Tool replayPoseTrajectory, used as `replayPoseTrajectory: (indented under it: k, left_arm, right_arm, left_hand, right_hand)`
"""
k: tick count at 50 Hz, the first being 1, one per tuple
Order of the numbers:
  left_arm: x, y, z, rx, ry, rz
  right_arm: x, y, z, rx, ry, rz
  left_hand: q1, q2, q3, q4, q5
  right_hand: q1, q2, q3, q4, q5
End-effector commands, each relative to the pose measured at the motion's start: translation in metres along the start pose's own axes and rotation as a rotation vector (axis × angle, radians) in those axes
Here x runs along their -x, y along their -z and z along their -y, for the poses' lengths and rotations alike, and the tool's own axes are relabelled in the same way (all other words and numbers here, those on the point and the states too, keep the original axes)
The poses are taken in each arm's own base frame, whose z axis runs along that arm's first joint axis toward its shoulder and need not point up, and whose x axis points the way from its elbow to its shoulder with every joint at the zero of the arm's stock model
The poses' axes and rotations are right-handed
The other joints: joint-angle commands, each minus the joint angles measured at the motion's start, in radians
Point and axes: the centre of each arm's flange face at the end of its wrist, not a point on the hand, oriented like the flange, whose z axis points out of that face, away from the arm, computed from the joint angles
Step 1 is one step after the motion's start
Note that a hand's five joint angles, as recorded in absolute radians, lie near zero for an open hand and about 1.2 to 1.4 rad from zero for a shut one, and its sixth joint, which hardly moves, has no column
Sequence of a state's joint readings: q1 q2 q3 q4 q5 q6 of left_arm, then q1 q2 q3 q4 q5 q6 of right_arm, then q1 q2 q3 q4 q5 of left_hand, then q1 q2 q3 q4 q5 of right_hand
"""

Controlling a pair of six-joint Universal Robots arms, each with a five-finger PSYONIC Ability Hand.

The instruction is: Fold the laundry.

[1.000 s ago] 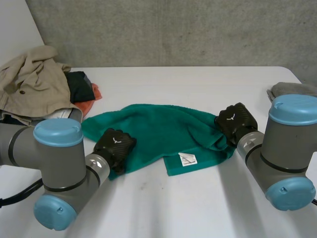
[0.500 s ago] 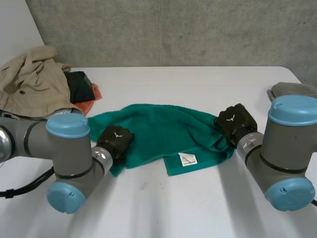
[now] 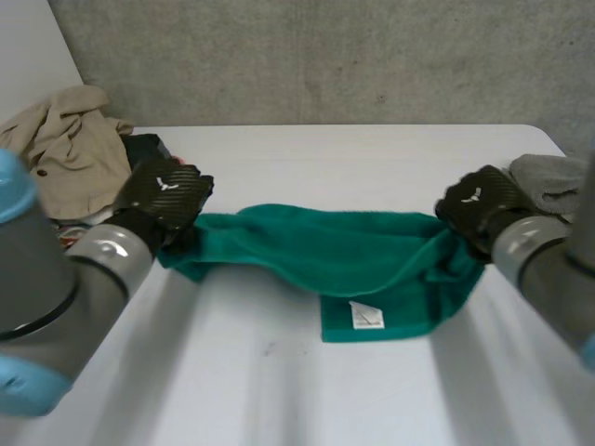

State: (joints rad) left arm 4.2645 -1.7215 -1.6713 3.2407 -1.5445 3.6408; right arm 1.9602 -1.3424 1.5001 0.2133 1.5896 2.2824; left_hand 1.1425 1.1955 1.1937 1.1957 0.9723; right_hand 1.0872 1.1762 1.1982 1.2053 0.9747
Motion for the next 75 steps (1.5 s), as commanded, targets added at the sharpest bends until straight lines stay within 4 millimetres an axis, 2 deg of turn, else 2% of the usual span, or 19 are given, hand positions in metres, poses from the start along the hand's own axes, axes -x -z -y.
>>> replayPoseTrajectory:
  k: [1,4,6,12,16,17,21,26,28,32,35,40,46,48,51,56,62,67,75]
  left_arm:
    - [-0.004,0.017,-0.008,0.055,-0.006,-0.030]
    - [-0.014,0.000,-0.028,0.123,-0.005,-0.068]
    - [-0.019,-0.019,-0.035,0.136,-0.006,-0.077]
    - [-0.008,-0.089,-0.025,0.019,-0.009,0.000]
    - [0.029,-0.131,0.030,-0.221,-0.024,0.166]
    - [0.053,-0.139,0.058,-0.328,-0.041,0.262]
    - [0.098,-0.137,0.118,-0.554,-0.069,0.477]
    - [0.116,-0.127,0.143,-0.687,-0.067,0.571]
    - [0.114,-0.125,0.140,-0.673,-0.069,0.564]
    - [0.093,-0.129,0.100,-0.549,-0.076,0.488]
    - [0.075,-0.132,0.057,-0.428,-0.082,0.422]
    - [0.041,-0.127,-0.014,-0.227,-0.081,0.297]
    - [0.015,-0.122,-0.055,-0.116,-0.080,0.210]
    - [0.009,-0.122,-0.064,-0.094,-0.075,0.194]
    - [0.009,-0.121,-0.065,-0.086,-0.073,0.192]
    - [0.018,-0.115,-0.060,-0.087,-0.071,0.211]
    - [0.034,-0.105,-0.050,-0.099,-0.071,0.241]
    - [0.038,-0.099,-0.045,-0.111,-0.071,0.243]
    - [0.036,-0.096,-0.048,-0.098,-0.067,0.235]
  right_arm:
    - [-0.017,0.034,-0.011,0.165,0.128,0.143]
    - [-0.021,0.030,-0.007,0.133,0.148,0.134]
    - [-0.018,0.010,-0.009,0.105,0.148,0.132]
    - [-0.023,-0.049,-0.004,0.032,0.160,-0.008]
    - [-0.060,-0.067,0.028,-0.120,0.152,-0.253]
    - [-0.076,-0.071,0.045,-0.210,0.154,-0.365]
    - [-0.119,-0.066,0.083,-0.432,0.146,-0.650]
    - [-0.130,-0.050,0.103,-0.568,0.170,-0.724]
    - [-0.120,-0.052,0.099,-0.557,0.184,-0.651]
    - [-0.094,-0.057,0.080,-0.460,0.188,-0.469]
    - [-0.074,-0.059,0.064,-0.385,0.189,-0.339]
    - [-0.014,-0.078,0.012,-0.177,0.172,-0.016]
    - [0.020,-0.091,-0.017,-0.081,0.147,0.109]
    - [0.024,-0.096,-0.021,-0.082,0.125,0.104]
    - [0.027,-0.100,-0.026,-0.088,0.040,0.083]
    - [0.019,-0.096,-0.037,-0.078,-0.181,0.056]
    - [0.001,-0.074,-0.043,-0.042,-0.420,0.019]
    - [0.010,-0.061,-0.069,0.076,-0.672,0.054]
    - [0.027,-0.053,-0.087,0.153,-0.870,0.116]
  left_hand:
    - [0.254,0.201,0.203,0.201,0.249]
    - [0.254,0.201,0.203,0.201,0.249]
    - [0.254,0.201,0.203,0.201,0.249]
    - [0.254,0.201,0.203,0.201,0.249]
    - [0.254,0.201,0.203,0.201,0.249]
    - [0.254,0.201,0.203,0.201,0.249]
    - [0.254,0.201,0.203,0.201,0.249]
    - [0.254,0.201,0.203,0.201,0.249]
    - [0.254,0.201,0.203,0.201,0.249]
    - [0.254,0.201,0.203,0.201,0.249]
    - [0.254,0.201,0.203,0.201,0.249]
    - [0.254,0.201,0.203,0.201,0.249]
    - [0.254,0.201,0.203,0.201,0.249]
    - [0.254,0.201,0.203,0.201,0.249]
    - [0.254,0.201,0.203,0.201,0.249]
    - [0.254,0.201,0.203,0.201,0.249]
    - [0.254,0.201,0.203,0.201,0.249]
    - [0.254,0.201,0.203,0.201,0.249]
    - [0.254,0.201,0.203,0.201,0.249]
  right_hand:
    - [0.309,0.220,0.198,0.191,0.247]
    - [0.309,0.220,0.198,0.191,0.247]
    - [0.309,0.220,0.198,0.191,0.247]
    - [0.309,0.220,0.198,0.191,0.247]
    - [0.309,0.220,0.198,0.191,0.247]
    - [0.309,0.220,0.198,0.191,0.247]
    - [0.309,0.220,0.198,0.191,0.247]
    - [0.309,0.220,0.198,0.191,0.247]
    - [0.309,0.220,0.198,0.191,0.247]
    - [0.309,0.220,0.198,0.191,0.247]
    - [0.309,0.220,0.198,0.191,0.247]
    - [0.309,0.220,0.198,0.191,0.247]
    - [0.307,0.218,0.196,0.189,0.245]
    - [0.103,0.014,-0.008,-0.015,0.041]
    - [-0.372,-0.461,-0.483,-0.490,-0.434]
    - [-0.479,-0.568,-0.590,-0.597,-0.541]
    - [-0.509,-0.598,-0.620,-0.627,-0.571]
    - [-0.471,-0.560,-0.582,-0.589,-0.533]
    - [-0.415,-0.504,-0.526,-0.533,-0.477]
